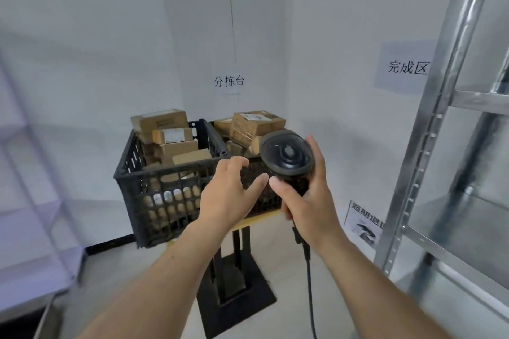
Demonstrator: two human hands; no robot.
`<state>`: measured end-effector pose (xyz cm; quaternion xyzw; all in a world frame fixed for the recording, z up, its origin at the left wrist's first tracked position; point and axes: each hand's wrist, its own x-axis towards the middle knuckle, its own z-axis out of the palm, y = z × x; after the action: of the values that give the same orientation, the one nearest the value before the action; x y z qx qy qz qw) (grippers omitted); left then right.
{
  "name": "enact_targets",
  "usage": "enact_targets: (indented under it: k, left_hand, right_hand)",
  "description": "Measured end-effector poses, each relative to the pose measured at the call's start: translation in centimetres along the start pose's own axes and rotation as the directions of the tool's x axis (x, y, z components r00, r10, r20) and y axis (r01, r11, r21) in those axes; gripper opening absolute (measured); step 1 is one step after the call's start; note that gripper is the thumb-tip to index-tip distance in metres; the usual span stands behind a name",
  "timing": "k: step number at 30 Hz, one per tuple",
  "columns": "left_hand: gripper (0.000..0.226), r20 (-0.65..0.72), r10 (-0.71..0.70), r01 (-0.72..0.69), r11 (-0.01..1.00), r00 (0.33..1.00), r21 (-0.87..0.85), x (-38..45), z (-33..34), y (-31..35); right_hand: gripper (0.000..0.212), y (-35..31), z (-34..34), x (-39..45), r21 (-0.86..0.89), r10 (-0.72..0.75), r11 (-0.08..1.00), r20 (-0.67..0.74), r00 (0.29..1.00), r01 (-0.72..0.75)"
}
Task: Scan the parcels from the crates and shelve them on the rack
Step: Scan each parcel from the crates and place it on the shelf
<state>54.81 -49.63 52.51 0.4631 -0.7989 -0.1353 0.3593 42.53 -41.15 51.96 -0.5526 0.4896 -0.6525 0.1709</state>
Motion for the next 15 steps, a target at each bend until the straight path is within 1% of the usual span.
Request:
enact_targets:
  k: [4, 7, 9, 12, 15]
  left_hand:
    - [0.058, -0.019, -0.041, 0.042, 0.999, 0.999, 0.013, 1.1, -2.0, -4.5]
    - [0.055, -0.043, -0.071, 0.071, 0.997, 0.997, 0.015, 1.9, -2.9, -6.9]
    - [0.055, -0.054, -0.096, 0.097, 0.995, 0.994, 0.011, 2.6, -3.2, -8.4]
    - [0.054, -0.071, -0.130, 0.131, 0.991, 0.989, 0.014, 3.7, -3.5, -10.6]
    - [0.055, -0.080, -0.168, 0.171, 0.984, 0.983, 0.039, 5.2, -3.9, -12.9]
  right_hand:
    - [0.093, 1.8, 4.9, 1.6, 0.005, 0.022, 1.000, 0.064, 0.998, -0.022]
    - [0.096, 2.8, 7.7, 2.6, -0.016, 0.035, 0.999, 0.100, 0.994, -0.033]
    - [0.094, 3.4, 9.2, 3.5, -0.021, 0.044, 0.999, 0.125, 0.991, -0.042]
    - [0.084, 4.4, 11.3, 5.1, -0.010, 0.055, 0.999, 0.159, 0.986, -0.054]
    - [0.087, 5.8, 13.4, 7.2, 0.048, 0.054, 0.997, 0.181, 0.982, -0.064]
